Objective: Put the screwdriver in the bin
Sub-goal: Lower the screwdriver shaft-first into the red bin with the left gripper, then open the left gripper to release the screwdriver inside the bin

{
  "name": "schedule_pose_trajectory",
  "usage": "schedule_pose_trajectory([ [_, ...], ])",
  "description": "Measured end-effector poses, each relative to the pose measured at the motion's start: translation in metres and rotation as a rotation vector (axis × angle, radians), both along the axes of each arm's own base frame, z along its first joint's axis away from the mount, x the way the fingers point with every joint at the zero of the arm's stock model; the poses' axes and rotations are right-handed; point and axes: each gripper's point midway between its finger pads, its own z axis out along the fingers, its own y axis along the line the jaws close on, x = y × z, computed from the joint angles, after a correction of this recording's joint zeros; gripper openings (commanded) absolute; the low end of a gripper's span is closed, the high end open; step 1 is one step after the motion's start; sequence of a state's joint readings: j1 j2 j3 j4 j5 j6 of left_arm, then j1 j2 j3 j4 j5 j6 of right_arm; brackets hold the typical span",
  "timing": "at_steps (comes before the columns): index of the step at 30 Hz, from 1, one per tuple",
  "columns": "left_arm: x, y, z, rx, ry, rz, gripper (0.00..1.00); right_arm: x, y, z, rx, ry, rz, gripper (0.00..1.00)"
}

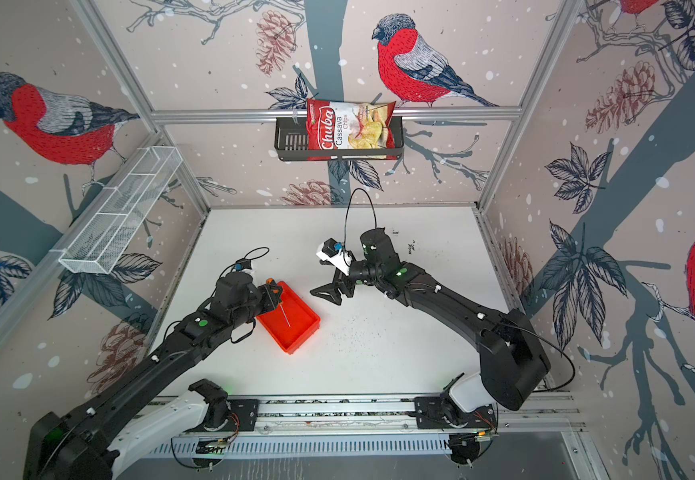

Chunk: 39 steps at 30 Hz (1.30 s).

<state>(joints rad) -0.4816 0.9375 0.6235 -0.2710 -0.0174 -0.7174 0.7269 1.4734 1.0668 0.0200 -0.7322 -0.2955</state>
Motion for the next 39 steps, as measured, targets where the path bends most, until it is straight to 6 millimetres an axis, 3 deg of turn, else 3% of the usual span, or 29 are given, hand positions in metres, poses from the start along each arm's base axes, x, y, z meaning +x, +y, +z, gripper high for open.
schedule_pose_trajectory([
  [10,-0.008,-0.009,-0.037,-0.046,0.17,0.013,0.0,-0.016,0.007,-0.011,-0.035,-0.003,0.052,1.0],
  [20,-0.012,-0.005,-0.066,-0.024,0.245,0.051,0.0,-0.02,0.007,-0.016,-0.051,0.0,0.064,1.0],
  [29,0.002,-0.004,-0.083,0.052,0.267,0.059,0.0,-0.023,0.004,-0.022,-0.07,0.006,0.069,1.0],
  [34,0.02,-0.012,-0.081,0.081,0.278,0.042,0.0,-0.024,0.003,-0.023,-0.073,0.007,0.068,1.0],
  [39,0.022,-0.013,-0.097,0.126,0.325,0.025,0.0,-0.024,0.002,-0.023,-0.075,0.005,0.064,1.0],
])
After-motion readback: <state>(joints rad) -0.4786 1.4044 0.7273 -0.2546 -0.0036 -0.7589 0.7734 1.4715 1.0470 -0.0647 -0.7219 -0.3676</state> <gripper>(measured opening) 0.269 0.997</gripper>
